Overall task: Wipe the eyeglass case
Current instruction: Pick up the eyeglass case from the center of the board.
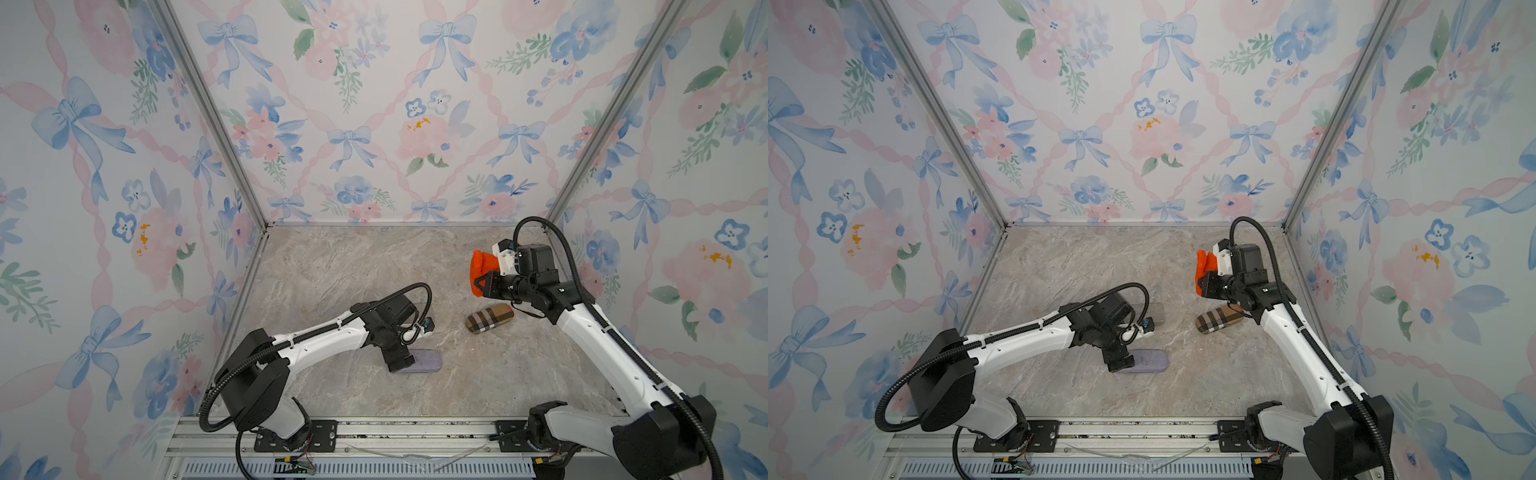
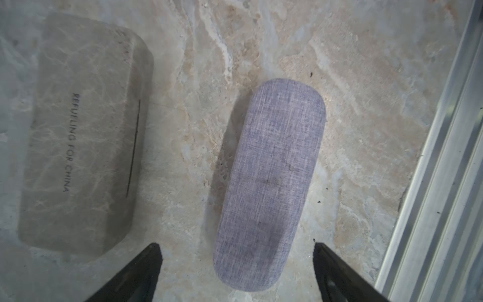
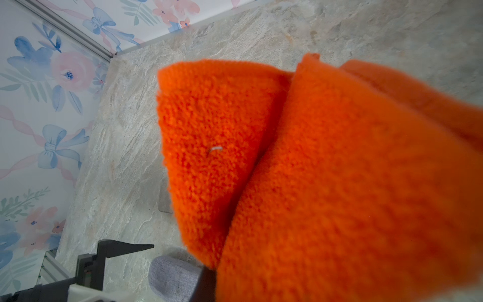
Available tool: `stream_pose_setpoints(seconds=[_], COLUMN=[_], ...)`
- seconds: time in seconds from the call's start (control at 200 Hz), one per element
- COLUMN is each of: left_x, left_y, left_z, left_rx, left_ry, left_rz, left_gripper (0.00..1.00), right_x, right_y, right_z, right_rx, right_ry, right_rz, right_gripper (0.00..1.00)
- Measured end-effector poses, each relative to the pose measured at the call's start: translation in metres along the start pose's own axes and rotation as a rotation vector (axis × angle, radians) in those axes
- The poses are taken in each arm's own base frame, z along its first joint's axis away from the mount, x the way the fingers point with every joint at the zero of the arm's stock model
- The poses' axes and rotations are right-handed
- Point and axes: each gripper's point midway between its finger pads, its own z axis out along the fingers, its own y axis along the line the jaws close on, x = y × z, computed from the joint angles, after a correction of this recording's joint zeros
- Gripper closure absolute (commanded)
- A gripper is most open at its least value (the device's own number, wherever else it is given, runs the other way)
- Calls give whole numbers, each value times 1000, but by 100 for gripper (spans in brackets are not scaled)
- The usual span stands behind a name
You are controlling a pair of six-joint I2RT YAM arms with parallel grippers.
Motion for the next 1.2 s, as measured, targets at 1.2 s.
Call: stream_pose_setpoints(seconds=[1.2], left_x=[32], left_y=[-2], left_z=[49], left_rx=[1], left_ry=[127], left_rz=[-39], left_gripper=[26], right_x=[18], right_y=[-4], right_z=[10], right_rx=[-27], right_ry=[31], right_rz=[-13], right_gripper=[100])
